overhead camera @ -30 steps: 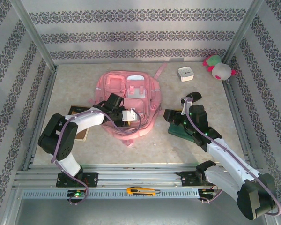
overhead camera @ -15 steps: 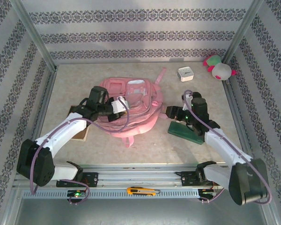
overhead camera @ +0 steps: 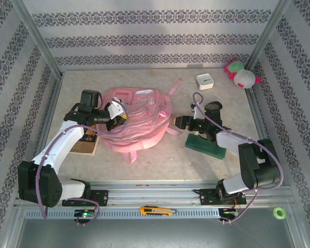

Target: Pack books, pencil case, and school supplies into a backpack

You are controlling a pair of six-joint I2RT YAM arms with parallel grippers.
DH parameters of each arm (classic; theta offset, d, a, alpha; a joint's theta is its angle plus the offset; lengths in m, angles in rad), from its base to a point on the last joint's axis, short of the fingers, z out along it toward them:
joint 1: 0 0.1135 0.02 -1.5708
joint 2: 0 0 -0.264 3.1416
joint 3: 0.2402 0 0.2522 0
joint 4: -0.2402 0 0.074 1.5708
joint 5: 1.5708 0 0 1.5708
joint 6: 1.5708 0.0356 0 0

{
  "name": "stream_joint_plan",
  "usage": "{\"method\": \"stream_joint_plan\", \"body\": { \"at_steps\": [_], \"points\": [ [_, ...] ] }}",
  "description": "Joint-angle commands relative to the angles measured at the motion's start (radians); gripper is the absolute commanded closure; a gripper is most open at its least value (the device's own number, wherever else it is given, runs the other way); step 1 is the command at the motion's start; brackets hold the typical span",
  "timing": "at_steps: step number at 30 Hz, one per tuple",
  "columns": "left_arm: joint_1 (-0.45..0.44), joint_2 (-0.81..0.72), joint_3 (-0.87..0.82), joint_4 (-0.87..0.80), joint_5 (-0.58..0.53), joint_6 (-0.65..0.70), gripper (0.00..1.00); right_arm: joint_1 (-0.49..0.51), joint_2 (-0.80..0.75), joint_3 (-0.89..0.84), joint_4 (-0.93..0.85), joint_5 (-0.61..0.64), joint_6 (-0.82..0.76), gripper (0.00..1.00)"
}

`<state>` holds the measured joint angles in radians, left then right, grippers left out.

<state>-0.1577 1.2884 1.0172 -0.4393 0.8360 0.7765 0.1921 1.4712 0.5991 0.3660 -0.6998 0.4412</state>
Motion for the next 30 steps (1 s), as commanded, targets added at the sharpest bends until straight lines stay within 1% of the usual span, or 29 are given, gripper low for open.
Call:
{"method": "stream_joint_plan", "body": {
  "at_steps": [1,6,9,15,17,21,22,24,30],
  "points": [
    [0.037,-0.005,0.087,-0.006,0.174,-0.004,1.0,-0.002,0.036,-0.016,0.106,-0.046,-0.019,0.31],
    [0.082,0.011,0.144,-0.101,0.22,0.046,1.0,0.023,0.115,0.024,0.125,-0.038,-0.067,0.33],
    [0.089,0.014,0.165,-0.145,0.232,0.074,1.0,0.048,0.15,0.061,0.135,-0.046,-0.102,0.34],
    [0.09,0.016,0.172,-0.156,0.25,0.083,1.0,0.075,0.209,0.125,0.152,-0.047,-0.164,0.34],
    [0.09,0.02,0.172,-0.156,0.256,0.084,1.0,0.08,0.222,0.141,0.163,-0.072,-0.185,0.35],
    [0.091,0.019,0.165,-0.149,0.252,0.084,1.0,0.081,0.225,0.142,0.214,-0.144,-0.222,0.4],
    [0.09,0.02,0.16,-0.144,0.25,0.083,1.0,0.082,0.219,0.137,0.22,-0.154,-0.23,0.42],
    [0.09,0.02,0.155,-0.142,0.238,0.086,1.0,0.079,0.199,0.122,0.223,-0.173,-0.242,0.49],
    [0.09,0.012,0.145,-0.137,0.164,0.104,1.0,0.06,0.131,0.072,0.223,-0.19,-0.231,0.76]
  ]
}}
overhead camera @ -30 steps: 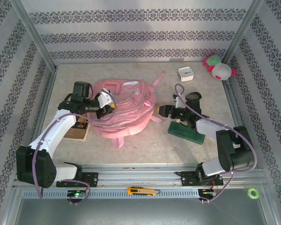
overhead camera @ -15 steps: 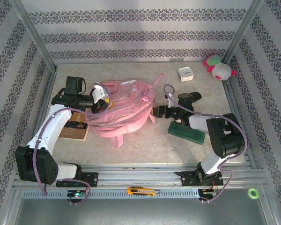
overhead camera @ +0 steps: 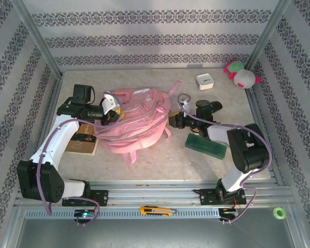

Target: Pack books, pencil case, and school supplies into a backpack

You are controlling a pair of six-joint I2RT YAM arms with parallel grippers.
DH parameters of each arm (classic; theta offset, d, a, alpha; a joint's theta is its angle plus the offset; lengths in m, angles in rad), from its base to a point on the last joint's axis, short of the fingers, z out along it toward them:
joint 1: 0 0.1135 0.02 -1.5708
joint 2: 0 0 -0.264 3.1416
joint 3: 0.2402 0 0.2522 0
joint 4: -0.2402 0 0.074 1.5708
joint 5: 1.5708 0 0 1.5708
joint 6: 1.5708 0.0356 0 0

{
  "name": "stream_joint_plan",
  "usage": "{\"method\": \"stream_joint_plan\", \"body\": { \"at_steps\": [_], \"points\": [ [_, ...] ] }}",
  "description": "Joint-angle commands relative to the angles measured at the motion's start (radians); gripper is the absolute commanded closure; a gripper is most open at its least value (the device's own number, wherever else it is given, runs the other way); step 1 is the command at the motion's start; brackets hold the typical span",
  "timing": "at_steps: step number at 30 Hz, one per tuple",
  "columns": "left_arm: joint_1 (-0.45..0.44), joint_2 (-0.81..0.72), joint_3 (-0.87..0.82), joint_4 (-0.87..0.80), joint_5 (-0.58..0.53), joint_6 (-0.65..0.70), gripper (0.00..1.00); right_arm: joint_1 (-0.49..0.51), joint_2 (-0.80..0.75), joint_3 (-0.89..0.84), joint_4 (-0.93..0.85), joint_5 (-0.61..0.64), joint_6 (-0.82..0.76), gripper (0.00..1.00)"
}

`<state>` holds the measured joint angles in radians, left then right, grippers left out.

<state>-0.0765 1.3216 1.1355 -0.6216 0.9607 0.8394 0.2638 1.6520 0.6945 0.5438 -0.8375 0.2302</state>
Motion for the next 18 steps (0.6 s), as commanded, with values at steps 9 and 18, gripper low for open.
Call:
{"method": "stream_joint_plan", "body": {
  "at_steps": [9,18],
  "points": [
    [0.008,-0.056,-0.025,0.146,-0.047,-0.006,1.0,-0.023,-0.113,-0.044,0.034,-0.057,0.006,1.0],
    [-0.098,-0.102,-0.077,0.251,-0.358,-0.16,1.0,0.013,-0.221,-0.013,-0.19,-0.021,0.012,1.0]
  ]
}}
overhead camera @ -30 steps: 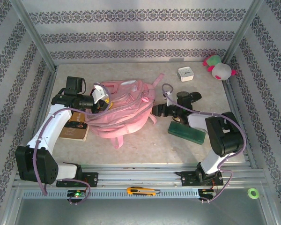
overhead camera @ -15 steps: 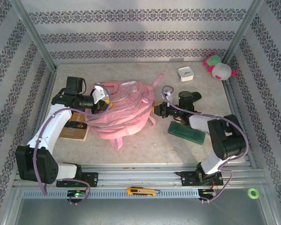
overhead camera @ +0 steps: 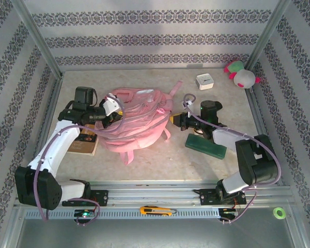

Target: Pack books, pencil case, and school supplies into a backpack

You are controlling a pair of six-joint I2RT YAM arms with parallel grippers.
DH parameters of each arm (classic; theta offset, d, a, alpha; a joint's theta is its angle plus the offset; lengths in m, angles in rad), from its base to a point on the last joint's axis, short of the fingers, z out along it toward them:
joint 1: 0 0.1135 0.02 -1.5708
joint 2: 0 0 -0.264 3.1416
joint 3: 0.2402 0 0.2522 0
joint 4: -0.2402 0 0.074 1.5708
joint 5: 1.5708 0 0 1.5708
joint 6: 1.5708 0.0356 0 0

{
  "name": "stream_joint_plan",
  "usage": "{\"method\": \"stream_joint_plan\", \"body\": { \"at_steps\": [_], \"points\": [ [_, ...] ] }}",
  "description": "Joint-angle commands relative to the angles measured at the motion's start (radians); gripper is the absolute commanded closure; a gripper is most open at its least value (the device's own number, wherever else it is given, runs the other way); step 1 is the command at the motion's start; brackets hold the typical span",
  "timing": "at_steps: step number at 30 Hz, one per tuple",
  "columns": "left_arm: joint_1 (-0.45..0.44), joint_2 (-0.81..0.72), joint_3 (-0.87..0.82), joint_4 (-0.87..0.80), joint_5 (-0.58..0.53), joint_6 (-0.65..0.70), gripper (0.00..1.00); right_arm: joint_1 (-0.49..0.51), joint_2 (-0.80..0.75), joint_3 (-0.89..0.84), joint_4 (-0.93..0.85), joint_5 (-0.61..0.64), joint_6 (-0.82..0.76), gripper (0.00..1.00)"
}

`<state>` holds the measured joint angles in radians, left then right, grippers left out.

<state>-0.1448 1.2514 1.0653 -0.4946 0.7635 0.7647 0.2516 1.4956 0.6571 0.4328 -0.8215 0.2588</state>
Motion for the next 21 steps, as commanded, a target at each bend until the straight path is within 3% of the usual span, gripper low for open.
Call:
{"method": "stream_joint_plan", "body": {
  "at_steps": [1,7,12,21],
  "points": [
    [-0.051,-0.035,-0.013,0.132,-0.203,-0.111,1.0,0.035,-0.077,0.036,-0.12,-0.03,-0.024,1.0],
    [-0.169,-0.043,-0.064,0.205,-0.421,-0.226,1.0,0.07,-0.113,0.088,-0.284,-0.047,-0.008,1.0],
    [-0.219,-0.035,-0.082,0.263,-0.503,-0.292,1.0,0.104,-0.126,0.112,-0.338,-0.09,0.034,1.0],
    [-0.208,-0.018,-0.082,0.23,-0.693,-0.194,1.0,0.044,-0.165,0.148,-0.615,-0.02,-0.007,1.0]
  ]
}}
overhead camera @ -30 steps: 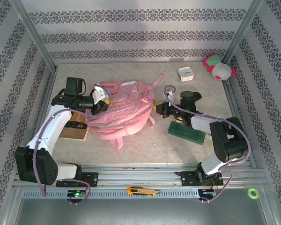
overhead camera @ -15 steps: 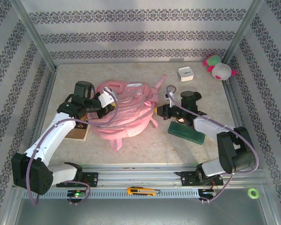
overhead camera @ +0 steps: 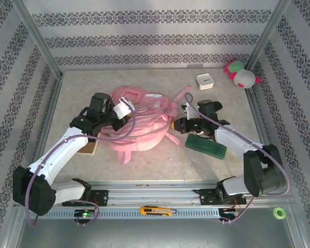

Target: Pack books, pencil case, and school supplies into a backpack

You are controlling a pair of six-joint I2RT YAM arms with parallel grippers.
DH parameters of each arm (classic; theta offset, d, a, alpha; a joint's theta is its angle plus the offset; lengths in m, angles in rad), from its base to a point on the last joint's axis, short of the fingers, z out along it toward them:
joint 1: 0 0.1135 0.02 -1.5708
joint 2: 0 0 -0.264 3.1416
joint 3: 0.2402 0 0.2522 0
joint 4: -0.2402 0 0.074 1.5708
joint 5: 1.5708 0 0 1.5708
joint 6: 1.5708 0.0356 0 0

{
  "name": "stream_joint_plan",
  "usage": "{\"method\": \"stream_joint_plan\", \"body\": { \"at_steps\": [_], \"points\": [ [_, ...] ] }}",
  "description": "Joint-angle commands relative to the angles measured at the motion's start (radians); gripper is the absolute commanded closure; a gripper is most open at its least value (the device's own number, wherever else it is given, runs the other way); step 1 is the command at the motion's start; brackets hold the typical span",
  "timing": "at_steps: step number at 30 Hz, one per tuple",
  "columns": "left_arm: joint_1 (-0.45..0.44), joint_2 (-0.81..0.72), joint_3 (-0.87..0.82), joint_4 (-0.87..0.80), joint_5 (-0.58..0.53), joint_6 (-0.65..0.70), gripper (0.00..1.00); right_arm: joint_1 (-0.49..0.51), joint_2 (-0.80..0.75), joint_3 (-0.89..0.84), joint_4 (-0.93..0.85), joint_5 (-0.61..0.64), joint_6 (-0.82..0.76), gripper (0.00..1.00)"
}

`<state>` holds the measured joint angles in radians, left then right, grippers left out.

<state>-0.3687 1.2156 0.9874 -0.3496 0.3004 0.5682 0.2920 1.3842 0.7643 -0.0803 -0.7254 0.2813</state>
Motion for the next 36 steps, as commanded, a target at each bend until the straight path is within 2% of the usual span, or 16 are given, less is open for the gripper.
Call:
{"method": "stream_joint_plan", "body": {
  "at_steps": [1,3,12,19,22,25,28,30,33,36],
  "points": [
    [0.014,0.024,0.004,0.071,-0.249,0.013,1.0,0.003,-0.059,0.042,-0.115,-0.127,-0.023,1.0],
    [0.014,0.035,0.016,0.049,-0.257,0.01,1.0,0.011,-0.063,0.043,-0.12,-0.161,-0.012,1.0],
    [-0.011,0.048,-0.003,0.096,-0.148,-0.064,1.0,0.074,-0.051,0.059,-0.042,-0.267,0.071,1.0],
    [-0.043,0.065,-0.016,0.153,-0.109,-0.135,1.0,0.128,-0.013,0.073,0.017,-0.266,0.137,1.0],
    [-0.044,0.064,-0.022,0.167,-0.107,-0.148,1.0,0.11,-0.038,0.059,-0.023,-0.184,0.121,1.0],
    [-0.035,0.036,-0.044,0.164,-0.046,-0.1,1.0,0.039,-0.089,0.01,-0.036,-0.039,0.111,0.68],
    [0.0,-0.017,-0.053,0.096,0.172,0.002,1.0,-0.011,-0.138,-0.039,-0.011,0.083,0.062,0.55],
    [0.024,-0.055,-0.048,0.027,0.3,0.076,1.0,-0.031,-0.152,-0.062,0.018,0.115,0.012,0.43],
    [0.093,-0.102,-0.044,-0.012,0.455,0.11,1.0,-0.049,-0.132,-0.074,0.041,0.098,-0.087,0.38],
    [0.178,-0.125,-0.032,-0.03,0.595,0.127,1.0,-0.05,-0.079,-0.079,0.057,0.105,-0.145,0.38]
  ]
}}
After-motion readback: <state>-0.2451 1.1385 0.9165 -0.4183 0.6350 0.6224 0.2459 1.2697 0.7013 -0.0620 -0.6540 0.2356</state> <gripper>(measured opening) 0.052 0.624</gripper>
